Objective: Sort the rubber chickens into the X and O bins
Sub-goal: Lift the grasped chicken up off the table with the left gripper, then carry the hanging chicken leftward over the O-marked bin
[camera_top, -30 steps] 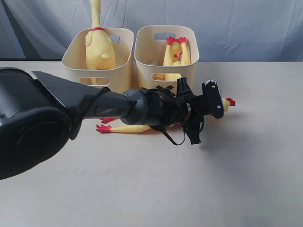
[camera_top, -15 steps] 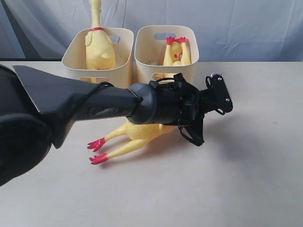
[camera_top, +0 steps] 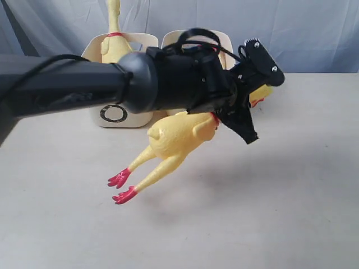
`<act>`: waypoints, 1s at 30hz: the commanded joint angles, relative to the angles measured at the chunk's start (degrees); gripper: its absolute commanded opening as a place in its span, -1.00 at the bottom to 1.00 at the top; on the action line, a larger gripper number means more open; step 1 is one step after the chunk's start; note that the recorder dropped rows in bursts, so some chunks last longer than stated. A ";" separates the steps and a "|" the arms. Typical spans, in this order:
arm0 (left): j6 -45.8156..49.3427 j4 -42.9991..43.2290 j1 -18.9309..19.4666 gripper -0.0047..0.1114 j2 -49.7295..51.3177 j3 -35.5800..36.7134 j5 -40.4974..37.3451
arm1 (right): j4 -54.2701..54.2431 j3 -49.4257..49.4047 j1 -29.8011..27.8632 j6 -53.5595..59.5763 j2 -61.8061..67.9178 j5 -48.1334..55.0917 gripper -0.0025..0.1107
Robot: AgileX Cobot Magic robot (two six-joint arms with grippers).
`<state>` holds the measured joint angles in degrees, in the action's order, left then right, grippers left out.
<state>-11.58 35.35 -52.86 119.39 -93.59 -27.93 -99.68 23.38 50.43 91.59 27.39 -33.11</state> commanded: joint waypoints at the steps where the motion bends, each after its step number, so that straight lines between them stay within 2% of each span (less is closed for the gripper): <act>1: 0.23 -3.95 -0.31 -0.92 -5.65 0.48 0.38 | 0.25 -0.19 0.04 0.20 -0.22 -0.23 -0.97; 19: 0.32 -7.63 -0.31 -0.92 -29.68 10.60 -0.26 | 0.25 -0.19 0.04 0.20 -0.22 -0.23 -0.97; 23: 3.83 -8.20 -0.31 -0.92 -35.05 11.62 -0.64 | 0.25 -0.19 0.04 0.20 -0.22 -0.23 -0.97; 26: 4.31 -9.03 0.97 -0.92 -38.17 11.62 -1.05 | 0.25 -0.19 0.04 0.20 -0.22 -0.23 -0.97; 30: 4.31 -11.94 4.65 -0.92 -42.32 11.62 0.07 | 0.25 -0.19 0.04 0.20 -0.22 -0.23 -0.97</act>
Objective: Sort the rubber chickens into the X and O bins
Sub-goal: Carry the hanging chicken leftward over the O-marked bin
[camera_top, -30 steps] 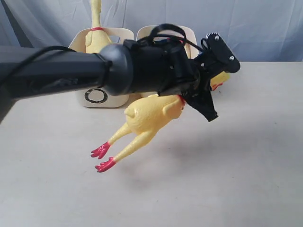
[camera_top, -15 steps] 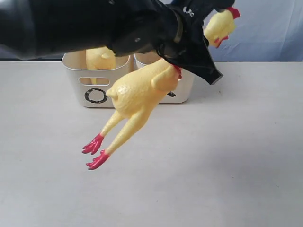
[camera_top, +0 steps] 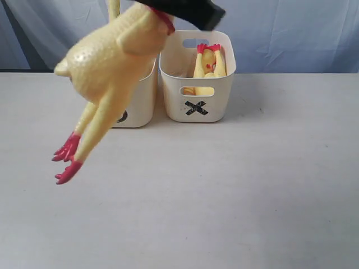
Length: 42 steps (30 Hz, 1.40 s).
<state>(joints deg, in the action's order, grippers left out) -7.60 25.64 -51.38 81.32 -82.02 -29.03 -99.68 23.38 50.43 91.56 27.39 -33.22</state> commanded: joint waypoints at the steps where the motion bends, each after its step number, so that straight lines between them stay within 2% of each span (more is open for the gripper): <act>1: 0.33 -2.60 4.32 -0.92 -5.30 0.05 1.30 | 0.25 -0.19 0.04 0.23 -0.22 -0.12 -0.97; 10: 0.33 -4.88 16.07 -0.92 -12.05 0.05 6.63 | 0.25 -0.19 0.04 0.23 -0.22 -0.12 -0.97; 21: -0.05 -10.11 31.95 -0.92 -12.29 0.05 21.77 | 0.25 -0.19 0.04 0.23 -0.22 0.13 -0.97; 28: -0.26 -24.10 44.12 -0.92 -7.91 0.05 31.89 | 0.25 -0.19 0.04 0.23 -0.22 0.81 -0.97; 33: -0.55 -29.30 47.31 -0.92 -1.89 0.05 38.72 | 0.25 -0.19 0.04 0.23 -0.22 1.54 -0.97; 37: -1.80 -30.09 47.28 -0.92 3.63 0.05 48.44 | 0.25 -0.19 0.04 0.23 -0.22 1.54 -0.97; 42: -7.68 -30.09 47.74 -0.92 11.30 0.05 61.03 | 0.25 -0.19 0.04 0.23 -0.22 1.66 -0.97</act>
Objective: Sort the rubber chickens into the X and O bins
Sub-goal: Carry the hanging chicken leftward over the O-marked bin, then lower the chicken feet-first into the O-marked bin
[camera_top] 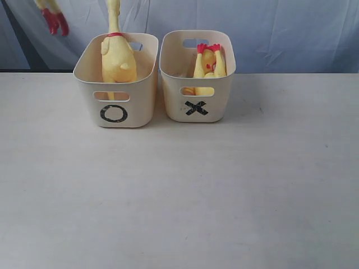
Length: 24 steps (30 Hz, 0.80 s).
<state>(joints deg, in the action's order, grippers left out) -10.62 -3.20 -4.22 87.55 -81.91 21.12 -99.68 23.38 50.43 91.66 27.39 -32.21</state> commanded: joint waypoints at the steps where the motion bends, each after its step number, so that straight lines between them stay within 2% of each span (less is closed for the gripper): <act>1: -5.92 -1.25 0.61 -0.92 6.53 -0.06 12.05 | 0.38 -0.19 0.04 0.13 -0.22 0.90 -0.97; 3: -8.97 -1.95 0.61 -0.92 9.35 -0.06 13.97 | 0.38 -0.19 0.04 0.13 -0.22 0.90 -0.97; 9: -9.09 -2.30 0.61 -0.92 15.24 -0.06 20.63 | 0.27 -0.19 0.04 0.13 -0.22 1.55 -0.97; 15: -9.24 -1.71 0.61 -0.92 19.75 -0.06 23.10 | 0.27 -0.19 0.04 0.13 -0.22 1.99 -0.97; 24: -16.77 6.99 0.50 -0.92 24.86 -0.42 26.65 | 0.14 -0.19 0.04 0.13 -0.22 2.34 -0.97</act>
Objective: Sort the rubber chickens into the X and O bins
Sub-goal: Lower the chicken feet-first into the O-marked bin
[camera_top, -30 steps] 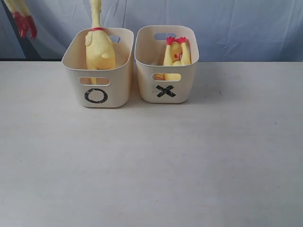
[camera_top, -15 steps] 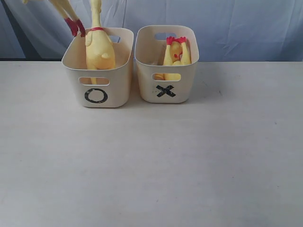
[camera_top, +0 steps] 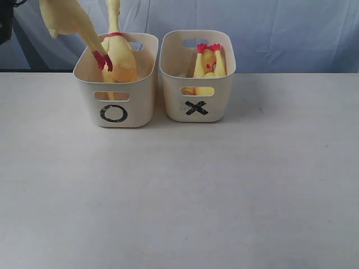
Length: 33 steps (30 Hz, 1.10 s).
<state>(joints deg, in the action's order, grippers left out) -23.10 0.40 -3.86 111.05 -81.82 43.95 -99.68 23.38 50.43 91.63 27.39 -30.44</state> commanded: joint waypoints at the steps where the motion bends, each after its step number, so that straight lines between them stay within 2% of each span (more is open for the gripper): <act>1: -5.30 3.64 0.00 -0.92 1.85 -0.51 4.69 | 0.14 -0.19 0.04 0.16 -0.22 0.57 -0.97; 4: -5.14 4.19 -1.62 -0.92 3.56 -0.51 5.80 | 0.14 -0.19 0.04 0.16 -0.22 0.79 -0.97; 10: -3.10 5.82 -3.72 -0.92 4.92 -2.08 3.21 | 0.14 -0.19 0.04 0.16 -0.22 1.66 -0.97; 26: -3.76 6.63 -5.91 -0.92 10.60 -2.08 1.82 | 0.26 -0.19 0.04 0.16 -0.22 1.79 -0.97; 33: -3.63 6.63 -5.94 -0.90 11.57 -2.08 -1.82 | 0.26 -0.19 0.04 0.16 -0.22 1.79 -0.97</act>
<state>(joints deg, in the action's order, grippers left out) -26.51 7.39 -9.57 122.34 -83.30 42.30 -99.68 23.38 50.43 91.49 27.39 -28.95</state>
